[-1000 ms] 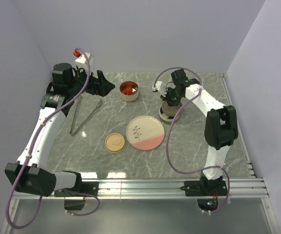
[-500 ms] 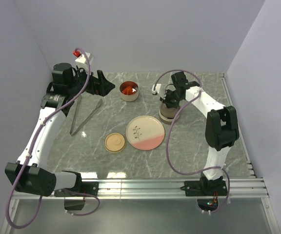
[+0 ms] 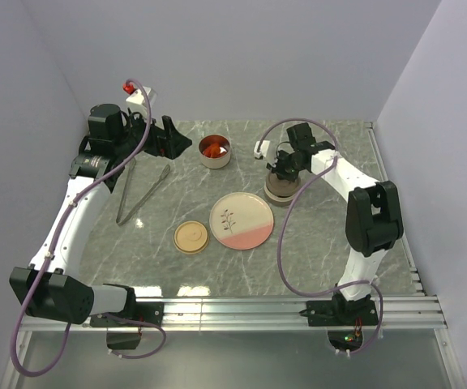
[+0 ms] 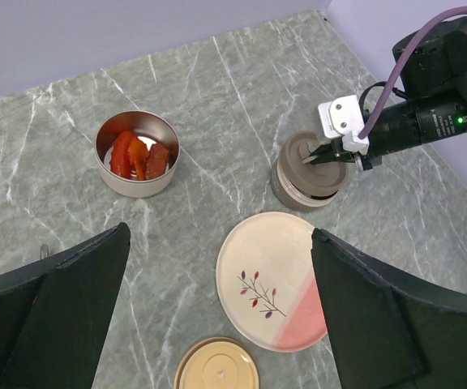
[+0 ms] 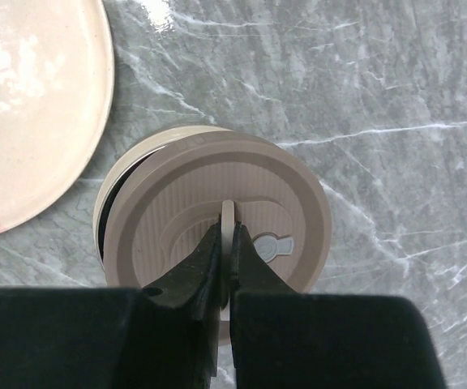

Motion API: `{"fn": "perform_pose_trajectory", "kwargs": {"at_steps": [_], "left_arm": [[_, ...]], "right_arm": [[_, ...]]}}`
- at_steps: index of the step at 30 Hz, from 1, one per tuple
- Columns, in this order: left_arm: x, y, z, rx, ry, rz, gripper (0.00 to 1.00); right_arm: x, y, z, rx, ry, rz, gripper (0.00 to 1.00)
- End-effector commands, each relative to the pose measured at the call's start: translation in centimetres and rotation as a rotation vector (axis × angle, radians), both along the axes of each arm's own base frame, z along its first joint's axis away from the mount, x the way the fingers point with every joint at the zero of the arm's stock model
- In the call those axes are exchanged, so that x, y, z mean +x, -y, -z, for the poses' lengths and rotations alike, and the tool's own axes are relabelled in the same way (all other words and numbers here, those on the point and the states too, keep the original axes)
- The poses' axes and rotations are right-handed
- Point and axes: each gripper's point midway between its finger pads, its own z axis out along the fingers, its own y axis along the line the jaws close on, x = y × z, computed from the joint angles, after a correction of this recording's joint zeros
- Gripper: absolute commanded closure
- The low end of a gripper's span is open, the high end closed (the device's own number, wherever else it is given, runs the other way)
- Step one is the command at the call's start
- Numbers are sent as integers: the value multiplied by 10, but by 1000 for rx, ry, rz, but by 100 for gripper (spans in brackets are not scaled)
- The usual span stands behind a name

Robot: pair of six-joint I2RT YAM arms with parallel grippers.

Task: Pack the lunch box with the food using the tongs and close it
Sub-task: Put the lid back on the lunch box

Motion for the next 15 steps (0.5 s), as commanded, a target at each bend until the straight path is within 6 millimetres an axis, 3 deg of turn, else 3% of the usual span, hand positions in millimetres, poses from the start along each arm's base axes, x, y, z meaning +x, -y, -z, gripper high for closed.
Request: {"fn": "perform_pose_trajectory", "kwargs": {"at_steps": [1, 6, 15], "left_arm": [[2, 1, -10, -13, 42, 13, 1], [2, 3, -9, -19, 38, 19, 1], [2, 2, -6, -19, 35, 19, 0]], "right_arm": [[12, -3, -33, 45, 117, 17, 100], [11, -4, -36, 50, 98, 10, 100], [0, -6, -20, 26, 64, -21, 100]]}}
